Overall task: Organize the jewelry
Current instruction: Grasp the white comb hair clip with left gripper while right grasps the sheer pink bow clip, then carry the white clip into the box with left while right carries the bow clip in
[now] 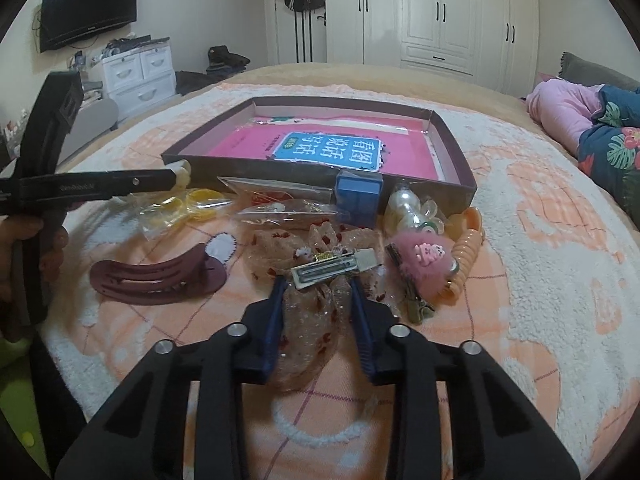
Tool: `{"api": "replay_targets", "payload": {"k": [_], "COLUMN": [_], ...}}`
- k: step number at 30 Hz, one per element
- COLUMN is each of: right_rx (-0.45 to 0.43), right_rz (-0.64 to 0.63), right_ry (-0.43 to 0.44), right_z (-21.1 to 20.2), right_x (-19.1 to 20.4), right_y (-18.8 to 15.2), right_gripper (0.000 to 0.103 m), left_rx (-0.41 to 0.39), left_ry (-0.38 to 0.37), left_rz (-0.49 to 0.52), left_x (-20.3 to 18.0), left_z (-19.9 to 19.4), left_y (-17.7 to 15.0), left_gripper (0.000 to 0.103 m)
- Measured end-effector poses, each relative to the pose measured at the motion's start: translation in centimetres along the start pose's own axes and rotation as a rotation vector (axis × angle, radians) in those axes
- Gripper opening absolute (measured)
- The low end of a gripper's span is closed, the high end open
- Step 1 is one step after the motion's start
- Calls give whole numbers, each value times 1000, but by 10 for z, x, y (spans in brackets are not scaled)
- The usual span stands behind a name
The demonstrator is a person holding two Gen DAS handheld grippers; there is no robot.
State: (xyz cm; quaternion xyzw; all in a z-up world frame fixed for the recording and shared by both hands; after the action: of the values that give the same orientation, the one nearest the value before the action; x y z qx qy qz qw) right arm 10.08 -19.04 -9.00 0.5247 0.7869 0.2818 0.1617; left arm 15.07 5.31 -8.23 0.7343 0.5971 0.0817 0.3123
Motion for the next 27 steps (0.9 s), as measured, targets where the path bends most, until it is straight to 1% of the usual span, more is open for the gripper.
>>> {"api": "replay_targets", "payload": {"k": [2, 5, 10, 14, 21, 27], "right_rx": [-9, -25, -62, -95, -137, -160], "right_rz": [-8, -27, -44, -33, 0, 2], "right_ry": [10, 19, 14, 3, -61, -102], "right_z": [-6, -13, -27, -38, -52, -57], "right_x": [2, 6, 10, 3, -18, -35], "right_y": [-1, -1, 1, 3, 14, 28], "right_gripper": [26, 24, 23, 23, 23, 23], "left_rx": [-8, -13, -37, -69, -120, -133], "left_ry": [14, -2, -4, 1, -5, 2], "left_rz": [-8, -31, -65, -65, -55, -35], "left_x": [1, 4, 6, 1, -11, -20], "left_z": [-3, -6, -20, -35, -57, -57], "left_y": [-2, -5, -11, -14, -7, 3], "left_gripper": [20, 20, 20, 20, 20, 20]}}
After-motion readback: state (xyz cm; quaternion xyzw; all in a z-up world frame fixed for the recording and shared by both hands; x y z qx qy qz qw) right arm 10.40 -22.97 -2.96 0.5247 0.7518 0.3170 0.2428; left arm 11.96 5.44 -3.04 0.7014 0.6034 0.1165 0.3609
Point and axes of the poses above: each gripper's, at about its wrist camera, not at the fingertips, and z roughly the way its jaws point, x to its left, y to its top, the point moved 1 cm from there along z, roughly the way its jaws point, and after that the axes turned 12 degrees about x, right-handed, at the moved point
